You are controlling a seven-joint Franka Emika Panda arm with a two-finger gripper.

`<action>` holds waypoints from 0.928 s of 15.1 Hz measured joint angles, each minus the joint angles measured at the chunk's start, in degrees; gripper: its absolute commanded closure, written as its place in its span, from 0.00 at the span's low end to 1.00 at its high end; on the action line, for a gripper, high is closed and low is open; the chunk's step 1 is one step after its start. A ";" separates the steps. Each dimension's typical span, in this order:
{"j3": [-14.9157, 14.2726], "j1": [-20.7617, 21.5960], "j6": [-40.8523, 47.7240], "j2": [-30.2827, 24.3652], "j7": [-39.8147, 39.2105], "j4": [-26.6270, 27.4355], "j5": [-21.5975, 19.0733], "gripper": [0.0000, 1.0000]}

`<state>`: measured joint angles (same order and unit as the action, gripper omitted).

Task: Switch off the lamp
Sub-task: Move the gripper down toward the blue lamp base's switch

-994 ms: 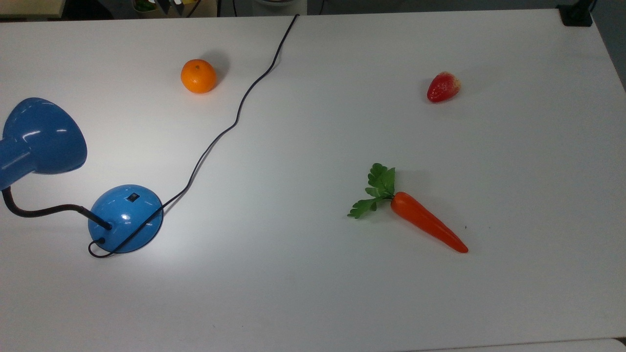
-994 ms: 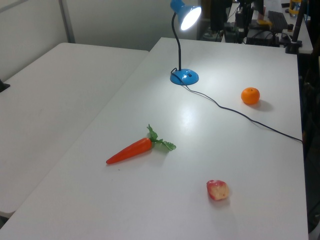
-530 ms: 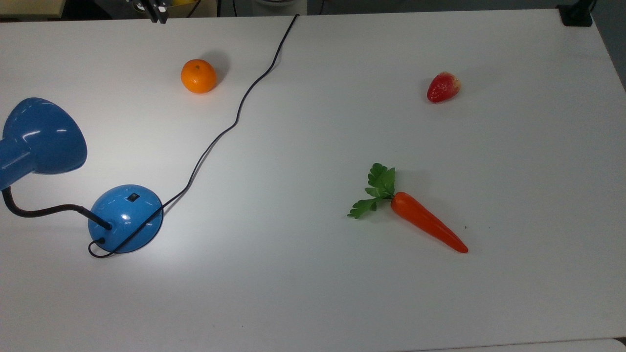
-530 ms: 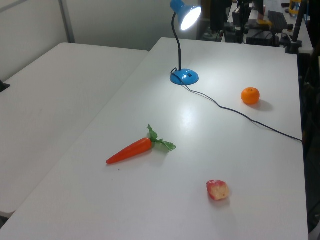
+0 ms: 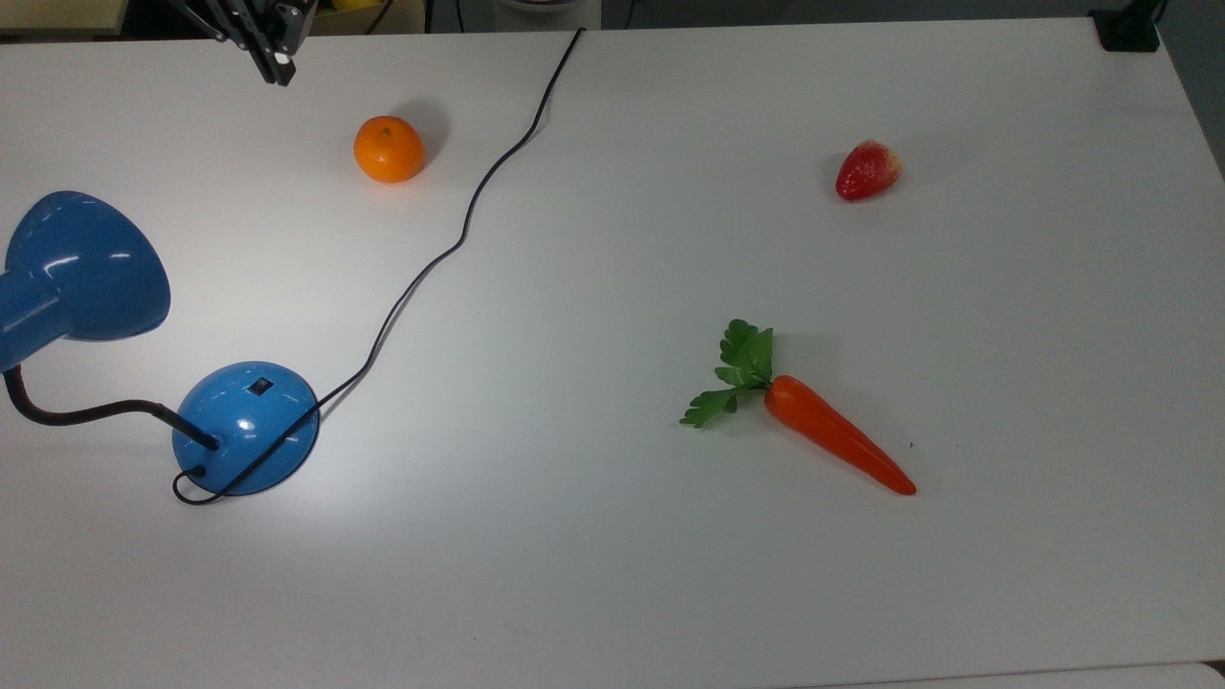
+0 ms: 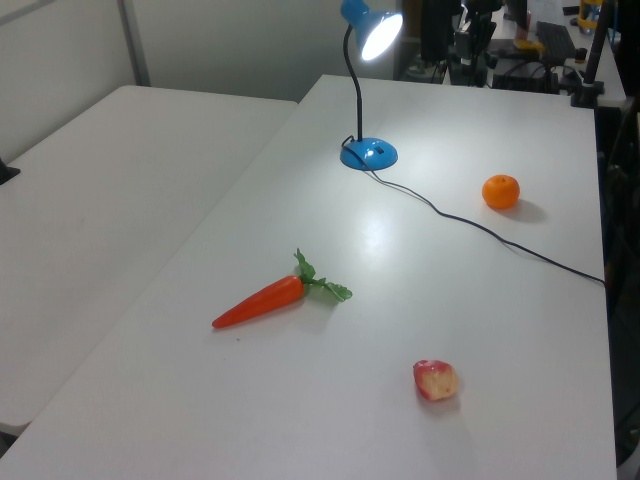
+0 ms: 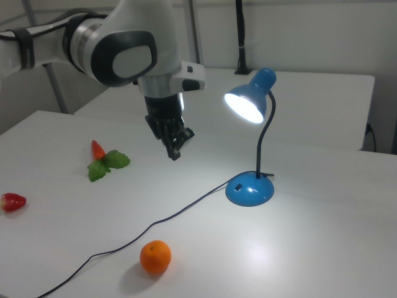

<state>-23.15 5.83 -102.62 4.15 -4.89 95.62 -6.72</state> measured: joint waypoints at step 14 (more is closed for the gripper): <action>0.06 -1.57 -25.59 8.02 11.04 5.66 -0.95 0.89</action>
<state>-23.09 4.26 -128.21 12.17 6.14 101.28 -7.67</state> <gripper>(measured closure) 0.885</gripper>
